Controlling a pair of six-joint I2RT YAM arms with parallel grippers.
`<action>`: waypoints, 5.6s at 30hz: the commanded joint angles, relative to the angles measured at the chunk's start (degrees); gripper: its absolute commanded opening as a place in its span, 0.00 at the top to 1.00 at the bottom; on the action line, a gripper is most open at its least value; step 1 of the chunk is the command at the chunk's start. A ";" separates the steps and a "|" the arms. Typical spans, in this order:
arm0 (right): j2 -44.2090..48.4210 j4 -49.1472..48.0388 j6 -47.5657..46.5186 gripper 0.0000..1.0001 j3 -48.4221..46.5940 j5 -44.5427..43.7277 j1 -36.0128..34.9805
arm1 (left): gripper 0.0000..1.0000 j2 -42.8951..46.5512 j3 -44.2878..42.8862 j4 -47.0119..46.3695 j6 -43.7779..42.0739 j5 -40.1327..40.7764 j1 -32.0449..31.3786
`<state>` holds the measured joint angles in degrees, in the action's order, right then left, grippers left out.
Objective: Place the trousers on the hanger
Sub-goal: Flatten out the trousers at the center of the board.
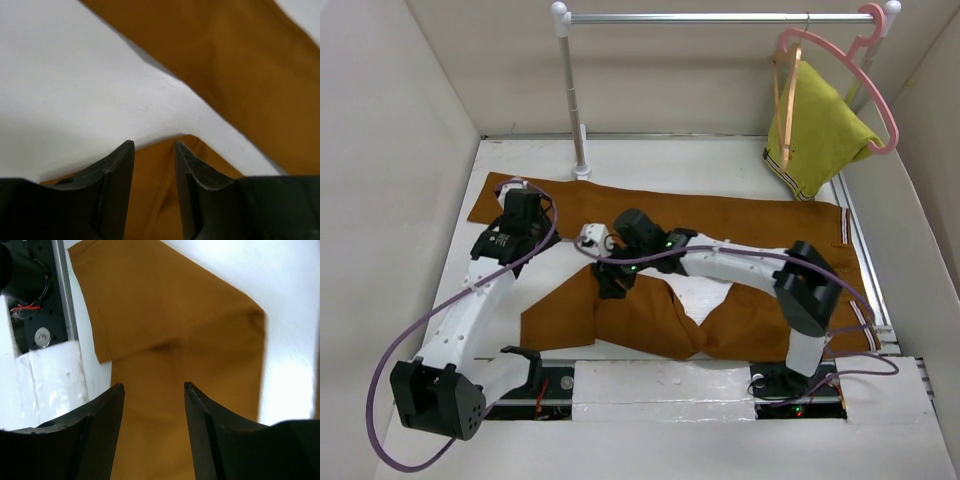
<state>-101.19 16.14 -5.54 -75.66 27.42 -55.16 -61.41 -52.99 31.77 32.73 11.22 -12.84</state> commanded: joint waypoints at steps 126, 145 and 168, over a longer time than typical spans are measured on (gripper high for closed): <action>-21.14 10.13 -11.95 0.27 -19.69 5.36 -2.93 | 0.32 0.67 -3.79 1.72 1.90 1.61 18.82; 6.49 4.87 -6.59 1.00 -10.59 -20.66 -6.62 | 0.39 -5.57 -16.09 -0.04 -3.02 1.69 18.82; 19.88 15.15 -6.76 0.28 3.68 -16.08 -15.17 | 0.36 -22.50 -8.17 6.71 -10.32 9.69 20.05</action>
<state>-85.41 30.46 -12.23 -68.62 12.29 -73.21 -77.30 -60.55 35.75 24.69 17.76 7.77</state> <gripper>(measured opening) 0.720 0.650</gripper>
